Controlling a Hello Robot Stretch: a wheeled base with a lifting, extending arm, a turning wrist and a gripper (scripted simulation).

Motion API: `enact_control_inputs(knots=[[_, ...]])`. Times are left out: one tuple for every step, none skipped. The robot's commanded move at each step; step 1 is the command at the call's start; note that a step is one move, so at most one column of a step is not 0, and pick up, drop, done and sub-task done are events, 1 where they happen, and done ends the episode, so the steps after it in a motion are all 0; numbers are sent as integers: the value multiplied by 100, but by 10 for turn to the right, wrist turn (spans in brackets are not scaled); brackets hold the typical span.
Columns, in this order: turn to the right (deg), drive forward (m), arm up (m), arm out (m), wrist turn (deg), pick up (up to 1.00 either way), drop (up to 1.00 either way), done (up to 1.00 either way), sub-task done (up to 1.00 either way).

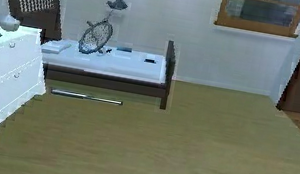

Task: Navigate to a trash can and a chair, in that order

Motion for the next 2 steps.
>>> enact_control_inputs(knots=[[450,0,0,0,0,0,0,0,0],[60,0,0,0,0,0,0,0,0]])
